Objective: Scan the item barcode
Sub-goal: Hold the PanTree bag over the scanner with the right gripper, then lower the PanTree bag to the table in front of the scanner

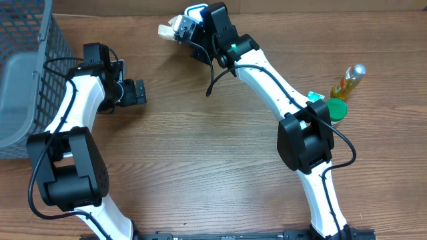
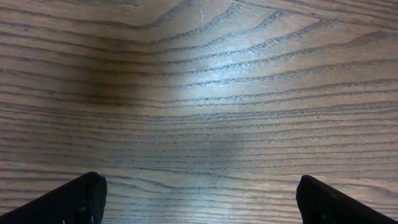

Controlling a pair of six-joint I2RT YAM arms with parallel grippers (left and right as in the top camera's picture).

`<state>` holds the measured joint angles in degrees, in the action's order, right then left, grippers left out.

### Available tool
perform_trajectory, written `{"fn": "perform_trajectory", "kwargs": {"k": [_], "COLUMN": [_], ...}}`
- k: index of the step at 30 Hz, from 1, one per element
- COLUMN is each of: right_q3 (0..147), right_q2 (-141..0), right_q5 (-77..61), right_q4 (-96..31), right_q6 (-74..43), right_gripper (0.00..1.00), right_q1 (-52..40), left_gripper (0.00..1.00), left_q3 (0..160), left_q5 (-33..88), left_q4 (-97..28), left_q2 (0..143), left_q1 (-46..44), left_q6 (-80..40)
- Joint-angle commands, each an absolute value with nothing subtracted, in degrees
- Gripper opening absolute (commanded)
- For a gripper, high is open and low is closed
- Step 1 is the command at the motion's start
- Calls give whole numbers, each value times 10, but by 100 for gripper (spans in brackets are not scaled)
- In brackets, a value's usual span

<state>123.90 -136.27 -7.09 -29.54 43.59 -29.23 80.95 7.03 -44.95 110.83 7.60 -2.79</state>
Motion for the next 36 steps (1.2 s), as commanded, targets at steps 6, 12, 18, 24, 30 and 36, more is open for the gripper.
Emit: {"fn": "perform_trajectory", "kwargs": {"k": [6, 12, 18, 24, 30, 36], "right_q3": [1241, 1241, 1241, 1241, 1242, 1242], "right_q2": [-1366, -1366, -1377, -1402, -1394, -1369], "right_q5": [-77, -78, -78, -78, -78, -78], "right_q4": [-260, -258, -250, -236, -232, -232], "right_q6": [402, 402, 375, 375, 353, 343], "right_gripper": [8, 8, 8, 7, 4, 4], "right_q1": [-284, -284, -284, -284, -284, -284], "left_gripper": [100, 100, 100, 100, 100, 100], "left_q3": [819, 819, 819, 819, 819, 819], "left_q5": [69, 69, 69, 69, 69, 69], "left_q4": [-448, -448, -448, -448, -448, -448], "left_q2": [1116, 1116, 1116, 1116, 1116, 1116], "left_q1": [74, 74, 74, 74, 74, 74], "left_q6": [-19, -19, -19, -19, -19, -19]}}
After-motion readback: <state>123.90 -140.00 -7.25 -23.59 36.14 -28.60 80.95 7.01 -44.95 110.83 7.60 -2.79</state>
